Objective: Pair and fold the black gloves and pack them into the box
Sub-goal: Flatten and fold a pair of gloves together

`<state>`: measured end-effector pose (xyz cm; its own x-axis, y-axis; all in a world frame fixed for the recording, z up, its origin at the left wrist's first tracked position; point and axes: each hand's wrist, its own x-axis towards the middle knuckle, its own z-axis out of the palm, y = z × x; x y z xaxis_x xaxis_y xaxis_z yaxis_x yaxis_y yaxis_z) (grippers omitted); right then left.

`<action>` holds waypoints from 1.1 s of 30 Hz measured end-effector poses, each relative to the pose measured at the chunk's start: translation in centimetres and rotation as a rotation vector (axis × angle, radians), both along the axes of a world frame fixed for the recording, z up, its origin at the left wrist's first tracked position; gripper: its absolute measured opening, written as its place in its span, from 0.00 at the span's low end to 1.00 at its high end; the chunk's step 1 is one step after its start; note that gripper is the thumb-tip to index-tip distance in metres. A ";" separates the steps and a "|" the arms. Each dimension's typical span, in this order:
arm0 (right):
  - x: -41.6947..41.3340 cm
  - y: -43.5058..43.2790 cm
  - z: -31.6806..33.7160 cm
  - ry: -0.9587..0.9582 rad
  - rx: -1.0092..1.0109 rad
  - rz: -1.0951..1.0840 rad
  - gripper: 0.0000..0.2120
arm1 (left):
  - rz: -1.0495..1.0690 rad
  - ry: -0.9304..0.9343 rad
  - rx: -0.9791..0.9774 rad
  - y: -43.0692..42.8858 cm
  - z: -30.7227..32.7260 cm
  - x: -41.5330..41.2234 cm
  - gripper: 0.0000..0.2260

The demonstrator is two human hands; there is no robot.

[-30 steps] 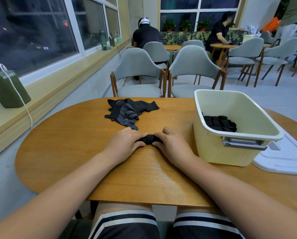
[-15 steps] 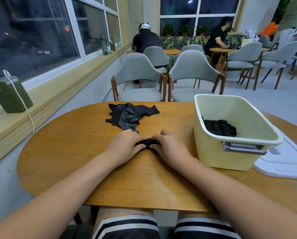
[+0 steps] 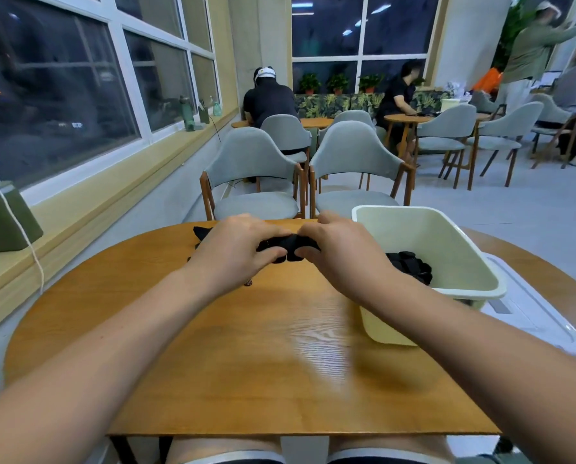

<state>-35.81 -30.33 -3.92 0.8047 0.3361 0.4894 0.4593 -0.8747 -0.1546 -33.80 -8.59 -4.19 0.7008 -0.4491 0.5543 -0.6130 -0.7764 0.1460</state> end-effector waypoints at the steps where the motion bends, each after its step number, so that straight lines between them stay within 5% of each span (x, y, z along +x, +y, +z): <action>1: -0.1 -0.9 0.8 -0.012 -0.004 -0.005 0.13 | -0.017 -0.009 -0.002 -0.9 0.7 0.1 0.16; 19: 1.0 -16.9 2.6 0.089 -0.078 -0.156 0.12 | -0.185 0.066 0.143 -16.9 1.9 5.8 0.17; 33: 3.3 -18.6 -0.1 0.513 -0.280 -0.209 0.09 | -0.232 0.397 0.557 -23.7 -0.2 7.7 0.18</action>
